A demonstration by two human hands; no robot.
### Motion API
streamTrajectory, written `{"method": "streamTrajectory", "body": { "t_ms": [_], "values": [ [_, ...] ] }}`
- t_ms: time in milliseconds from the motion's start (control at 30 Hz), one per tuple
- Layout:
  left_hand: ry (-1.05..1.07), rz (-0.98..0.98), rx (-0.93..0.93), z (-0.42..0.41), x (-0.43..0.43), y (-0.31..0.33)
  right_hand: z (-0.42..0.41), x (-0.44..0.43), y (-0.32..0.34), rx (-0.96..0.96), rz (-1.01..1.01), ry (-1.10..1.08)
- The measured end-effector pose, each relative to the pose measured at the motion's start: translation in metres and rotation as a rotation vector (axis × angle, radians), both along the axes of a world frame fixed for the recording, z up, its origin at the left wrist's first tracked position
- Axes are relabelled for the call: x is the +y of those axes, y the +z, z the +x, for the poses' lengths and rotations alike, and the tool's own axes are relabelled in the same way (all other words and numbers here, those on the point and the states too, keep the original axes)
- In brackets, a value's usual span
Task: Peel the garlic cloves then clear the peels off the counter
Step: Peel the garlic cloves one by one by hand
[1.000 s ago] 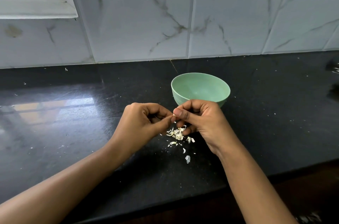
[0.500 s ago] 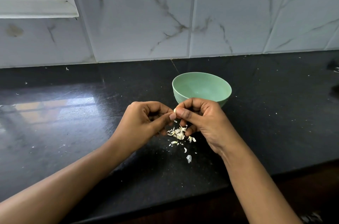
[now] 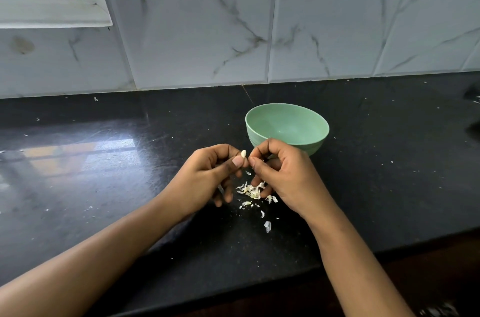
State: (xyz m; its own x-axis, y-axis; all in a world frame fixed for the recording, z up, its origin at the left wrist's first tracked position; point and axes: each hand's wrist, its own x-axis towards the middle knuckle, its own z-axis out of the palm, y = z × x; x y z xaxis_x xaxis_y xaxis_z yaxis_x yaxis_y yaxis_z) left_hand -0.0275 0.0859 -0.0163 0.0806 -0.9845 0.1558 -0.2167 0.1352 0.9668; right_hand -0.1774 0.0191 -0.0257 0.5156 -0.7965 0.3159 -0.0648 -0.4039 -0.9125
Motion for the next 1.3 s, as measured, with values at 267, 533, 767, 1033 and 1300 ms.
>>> {"method": "streamTrajectory", "body": {
  "t_ms": [267, 533, 767, 1033, 1300],
  "values": [
    [0.043, -0.001, -0.031, 0.001, -0.001, 0.0, 0.001, 0.0, 0.0, -0.07, -0.073, 0.002],
    [0.113, -0.021, 0.027, 0.003, -0.003, -0.001, 0.004, -0.004, -0.007, 0.012, -0.611, -0.114],
    [0.138, -0.027, 0.081, 0.004, -0.003, 0.0, 0.005, -0.001, -0.008, 0.079, -0.724, -0.132],
    [0.151, -0.034, 0.089, 0.005, -0.003, 0.001, 0.002, 0.0, -0.005, 0.013, -0.528, -0.127],
    [0.069, -0.005, -0.007, 0.002, -0.001, -0.001, 0.002, -0.003, -0.005, -0.032, -0.479, -0.136]
  ]
}}
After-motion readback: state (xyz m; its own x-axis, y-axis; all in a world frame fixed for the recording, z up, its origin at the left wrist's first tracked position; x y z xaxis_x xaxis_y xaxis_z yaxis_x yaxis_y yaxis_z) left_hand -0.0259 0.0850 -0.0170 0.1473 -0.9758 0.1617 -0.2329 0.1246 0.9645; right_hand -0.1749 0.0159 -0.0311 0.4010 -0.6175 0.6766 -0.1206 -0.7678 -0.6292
